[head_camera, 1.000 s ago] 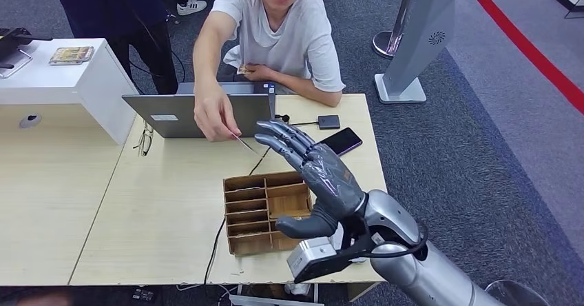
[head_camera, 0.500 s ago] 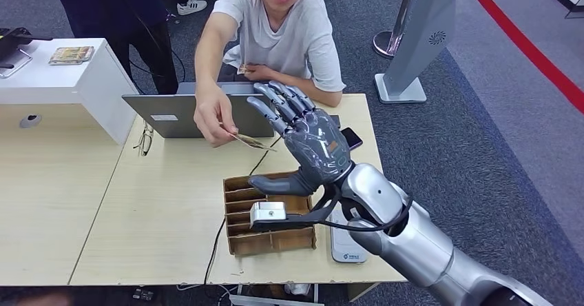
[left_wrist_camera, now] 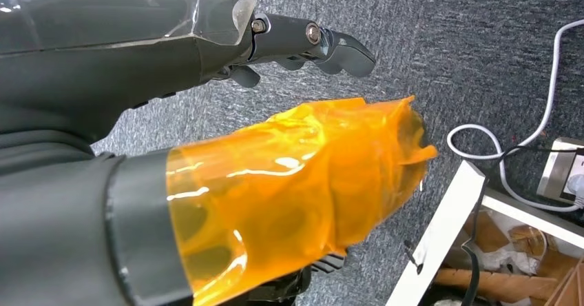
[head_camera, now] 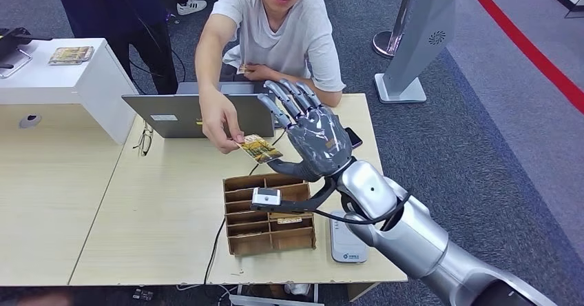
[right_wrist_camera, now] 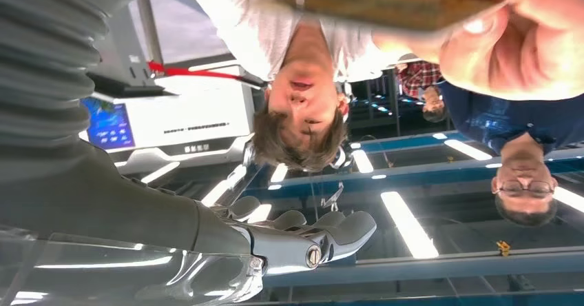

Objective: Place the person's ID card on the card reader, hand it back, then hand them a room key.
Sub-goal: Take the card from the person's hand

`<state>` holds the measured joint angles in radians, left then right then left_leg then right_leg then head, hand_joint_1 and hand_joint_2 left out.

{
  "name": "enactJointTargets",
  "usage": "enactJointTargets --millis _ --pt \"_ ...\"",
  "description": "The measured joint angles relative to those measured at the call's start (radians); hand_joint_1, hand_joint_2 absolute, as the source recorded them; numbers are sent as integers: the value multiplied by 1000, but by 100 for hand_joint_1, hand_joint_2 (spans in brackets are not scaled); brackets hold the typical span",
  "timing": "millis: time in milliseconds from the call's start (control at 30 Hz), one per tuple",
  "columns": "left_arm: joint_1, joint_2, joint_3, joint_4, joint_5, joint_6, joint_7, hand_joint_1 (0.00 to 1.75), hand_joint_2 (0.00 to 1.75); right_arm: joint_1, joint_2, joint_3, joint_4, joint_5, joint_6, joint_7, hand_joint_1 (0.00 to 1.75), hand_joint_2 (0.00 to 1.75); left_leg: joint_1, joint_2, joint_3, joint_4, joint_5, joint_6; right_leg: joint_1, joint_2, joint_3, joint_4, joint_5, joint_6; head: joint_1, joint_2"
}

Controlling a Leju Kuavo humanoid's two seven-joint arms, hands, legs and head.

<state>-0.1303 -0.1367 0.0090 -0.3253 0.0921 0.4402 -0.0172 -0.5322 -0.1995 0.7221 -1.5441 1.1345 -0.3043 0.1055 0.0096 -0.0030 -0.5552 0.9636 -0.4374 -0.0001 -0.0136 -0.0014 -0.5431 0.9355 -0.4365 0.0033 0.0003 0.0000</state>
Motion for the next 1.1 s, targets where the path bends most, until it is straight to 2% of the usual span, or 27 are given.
enactJointTargets --millis 667,733,800,867,967,1100 --pt "1 -4 0 0 -1 -3 0 0 0 10 0 -3 39 7 -10 0 0 175 0 0 0 0 0 0 0 0 0 0 0 0 0 0" --pt "2 -4 0 0 -1 -4 0 0 0 11 0 -3 39 -1 -9 -5 21 175 0 0 0 0 0 0 0 0 0 0 0 0 0 0" --pt "2 -4 1 0 -1 -6 0 0 0 12 0 -4 39 -6 -9 -10 95 175 0 0 0 0 0 0 0 0 0 0 0 0 0 0" --pt "2 -4 1 0 -1 -6 -1 0 0 12 0 -4 40 -10 -9 -13 154 175 0 0 0 0 0 0 0 0 0 0 0 0 0 0" --pt "2 -5 2 0 -1 -6 -3 0 0 13 0 -5 42 -17 -9 -16 168 175 0 0 0 0 0 0 0 0 0 0 0 0 0 0" --pt "2 -5 2 0 -1 -6 -4 0 0 15 0 -5 42 -19 -9 -20 171 175 0 0 0 0 0 0 0 0 0 0 0 0 0 0"
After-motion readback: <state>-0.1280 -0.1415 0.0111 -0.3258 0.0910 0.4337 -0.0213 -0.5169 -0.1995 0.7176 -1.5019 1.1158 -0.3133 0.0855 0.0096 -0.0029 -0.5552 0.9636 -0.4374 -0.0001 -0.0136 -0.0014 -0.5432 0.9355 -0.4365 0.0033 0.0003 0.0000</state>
